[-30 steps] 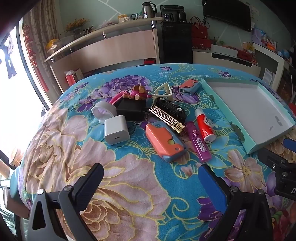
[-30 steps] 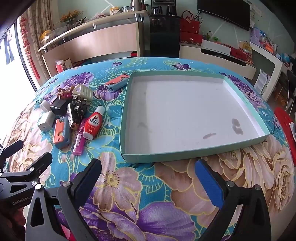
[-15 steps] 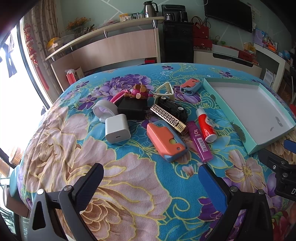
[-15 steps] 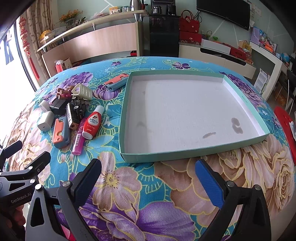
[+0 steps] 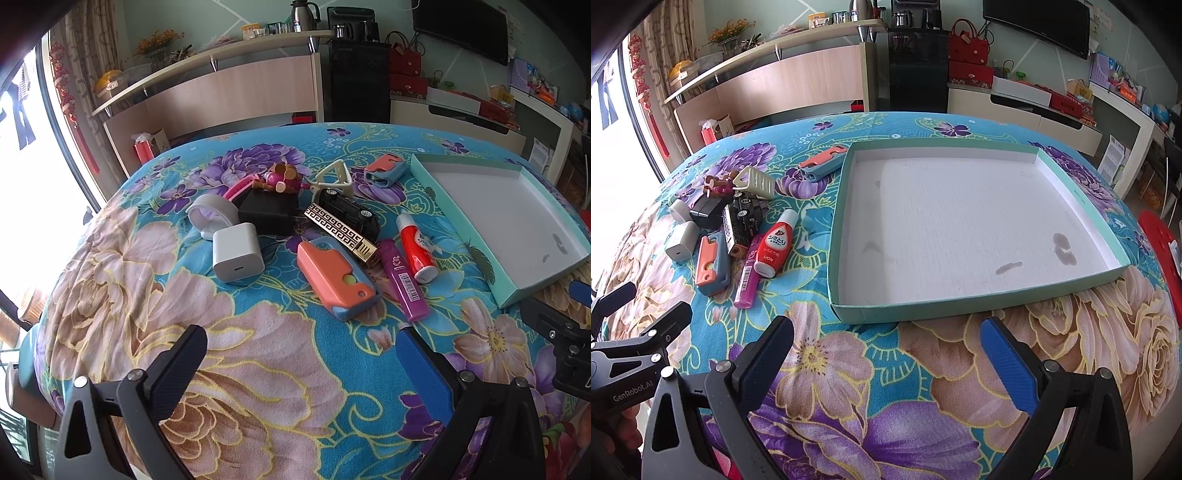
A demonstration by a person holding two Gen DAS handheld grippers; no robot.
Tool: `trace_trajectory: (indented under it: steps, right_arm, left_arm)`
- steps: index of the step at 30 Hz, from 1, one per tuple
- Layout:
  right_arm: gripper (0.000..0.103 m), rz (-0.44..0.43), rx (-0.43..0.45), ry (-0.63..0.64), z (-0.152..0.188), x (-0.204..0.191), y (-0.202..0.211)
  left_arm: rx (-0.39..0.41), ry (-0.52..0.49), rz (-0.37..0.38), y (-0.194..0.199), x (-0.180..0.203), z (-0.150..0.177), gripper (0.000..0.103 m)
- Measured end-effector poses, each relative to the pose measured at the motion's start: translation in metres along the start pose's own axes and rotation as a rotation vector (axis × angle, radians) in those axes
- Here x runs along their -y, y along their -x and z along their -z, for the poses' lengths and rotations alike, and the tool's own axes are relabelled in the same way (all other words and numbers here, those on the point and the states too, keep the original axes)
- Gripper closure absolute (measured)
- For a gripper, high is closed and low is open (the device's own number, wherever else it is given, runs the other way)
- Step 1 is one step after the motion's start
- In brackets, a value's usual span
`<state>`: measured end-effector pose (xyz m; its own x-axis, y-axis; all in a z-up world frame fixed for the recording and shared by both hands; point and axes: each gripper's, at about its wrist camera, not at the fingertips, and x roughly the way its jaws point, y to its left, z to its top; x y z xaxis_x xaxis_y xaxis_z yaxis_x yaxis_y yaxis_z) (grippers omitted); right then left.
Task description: Organize rigid objects
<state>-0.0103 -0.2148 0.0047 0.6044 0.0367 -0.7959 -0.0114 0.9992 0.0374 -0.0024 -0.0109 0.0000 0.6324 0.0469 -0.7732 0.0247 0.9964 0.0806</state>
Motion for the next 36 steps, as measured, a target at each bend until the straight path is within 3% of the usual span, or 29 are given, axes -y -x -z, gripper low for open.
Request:
trace_trajectory:
  steps: [36]
  right_arm:
    - [0.002, -0.001, -0.001, -0.001, 0.0, 0.0005, 0.0001]
  left_arm:
    - [-0.011, 0.01, 0.002, -0.0028, -0.0031, 0.0023, 0.0]
